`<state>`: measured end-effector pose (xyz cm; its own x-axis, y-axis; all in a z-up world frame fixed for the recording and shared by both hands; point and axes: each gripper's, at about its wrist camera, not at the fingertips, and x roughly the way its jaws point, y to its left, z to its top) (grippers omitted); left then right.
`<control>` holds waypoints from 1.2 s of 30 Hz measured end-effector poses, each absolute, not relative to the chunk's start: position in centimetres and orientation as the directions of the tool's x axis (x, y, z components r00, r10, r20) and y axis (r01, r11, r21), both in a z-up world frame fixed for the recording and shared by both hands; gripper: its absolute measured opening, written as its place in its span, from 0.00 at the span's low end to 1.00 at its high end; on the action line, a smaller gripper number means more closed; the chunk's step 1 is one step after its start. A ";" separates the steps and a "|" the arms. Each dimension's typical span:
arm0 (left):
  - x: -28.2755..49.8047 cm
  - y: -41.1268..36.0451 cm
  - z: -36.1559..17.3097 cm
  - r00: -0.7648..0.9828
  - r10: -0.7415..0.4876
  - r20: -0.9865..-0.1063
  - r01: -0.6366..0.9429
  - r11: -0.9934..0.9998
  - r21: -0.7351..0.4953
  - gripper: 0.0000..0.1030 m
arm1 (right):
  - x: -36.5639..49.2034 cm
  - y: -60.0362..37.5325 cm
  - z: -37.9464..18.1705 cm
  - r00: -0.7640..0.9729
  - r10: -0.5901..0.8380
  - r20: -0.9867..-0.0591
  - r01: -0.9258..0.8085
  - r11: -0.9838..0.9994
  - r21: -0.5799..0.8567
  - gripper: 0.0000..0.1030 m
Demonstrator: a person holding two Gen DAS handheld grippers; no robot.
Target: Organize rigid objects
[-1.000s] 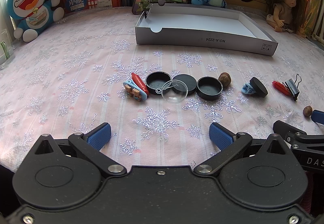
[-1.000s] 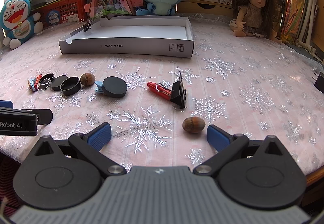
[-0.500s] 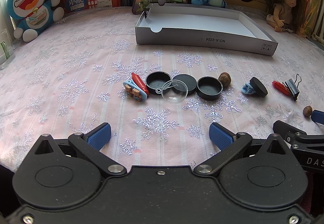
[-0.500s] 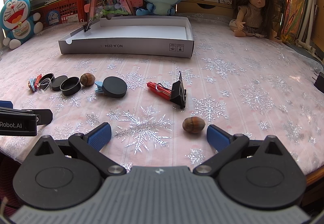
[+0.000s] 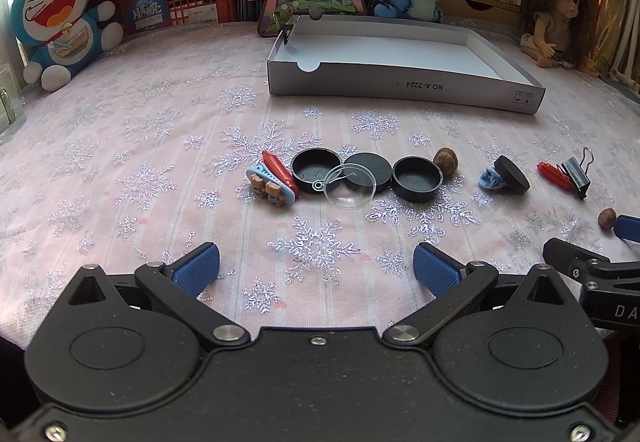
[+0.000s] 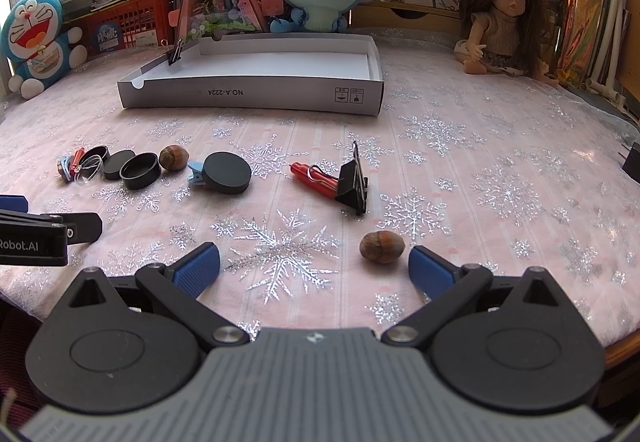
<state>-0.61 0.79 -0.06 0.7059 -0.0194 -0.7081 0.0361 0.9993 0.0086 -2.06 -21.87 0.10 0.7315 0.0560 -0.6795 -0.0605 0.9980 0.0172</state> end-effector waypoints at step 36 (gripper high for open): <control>2.9 5.0 1.1 0.769 -0.015 -0.639 -0.031 0.998 -0.061 0.25 | -2.9 -22.9 0.6 0.785 0.111 -0.609 -0.091 0.994 0.064 0.26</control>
